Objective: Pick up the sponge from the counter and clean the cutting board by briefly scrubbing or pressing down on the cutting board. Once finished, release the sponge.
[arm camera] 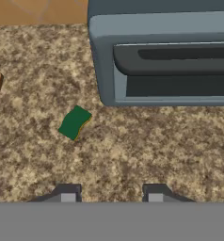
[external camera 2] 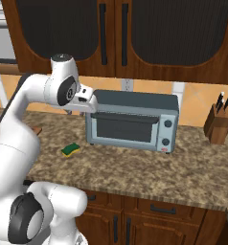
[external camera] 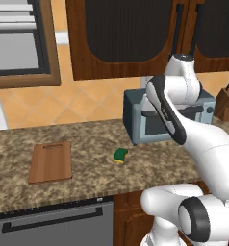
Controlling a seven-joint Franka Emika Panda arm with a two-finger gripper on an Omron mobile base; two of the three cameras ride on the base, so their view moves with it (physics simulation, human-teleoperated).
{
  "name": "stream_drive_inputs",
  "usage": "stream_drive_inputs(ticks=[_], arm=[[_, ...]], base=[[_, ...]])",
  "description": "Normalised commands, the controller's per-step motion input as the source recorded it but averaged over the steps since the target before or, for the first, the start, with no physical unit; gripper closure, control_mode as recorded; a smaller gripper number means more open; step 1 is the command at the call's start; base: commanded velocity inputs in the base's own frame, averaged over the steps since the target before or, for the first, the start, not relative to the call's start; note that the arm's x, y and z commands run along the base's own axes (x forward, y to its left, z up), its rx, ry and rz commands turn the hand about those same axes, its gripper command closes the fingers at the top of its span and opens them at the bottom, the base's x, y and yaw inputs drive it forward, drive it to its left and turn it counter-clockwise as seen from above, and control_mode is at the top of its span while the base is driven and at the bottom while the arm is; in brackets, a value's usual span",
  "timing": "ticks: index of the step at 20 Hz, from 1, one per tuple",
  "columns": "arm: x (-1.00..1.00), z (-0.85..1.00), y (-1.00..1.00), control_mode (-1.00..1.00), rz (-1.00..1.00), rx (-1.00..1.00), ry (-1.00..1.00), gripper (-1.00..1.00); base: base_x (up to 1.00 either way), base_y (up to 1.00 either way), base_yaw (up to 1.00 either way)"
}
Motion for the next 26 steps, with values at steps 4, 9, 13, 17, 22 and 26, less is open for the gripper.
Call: stream_drive_inputs(ticks=[4,9,13,17,22,26], arm=[[-0.06,-0.19,0.21,-1.0,-0.1,0.02,-0.01,-1.0],[-0.29,-0.64,0.73,-1.0,-0.43,0.04,0.0,-1.0],[-0.06,-0.7,0.71,-1.0,-0.45,0.01,0.01,-1.0],[0.0,-0.54,0.26,-1.0,-0.25,0.04,0.02,-1.0],[0.04,-0.51,0.0,-1.0,-0.03,0.17,0.04,-1.0],[0.2,-0.5,0.06,-1.0,0.0,0.04,0.04,-1.0]], base=[[0.0,0.0,0.0],[0.0,0.0,0.0],[0.0,0.0,0.0],[0.0,0.0,0.0],[0.0,0.0,0.0],[0.0,0.0,0.0]])
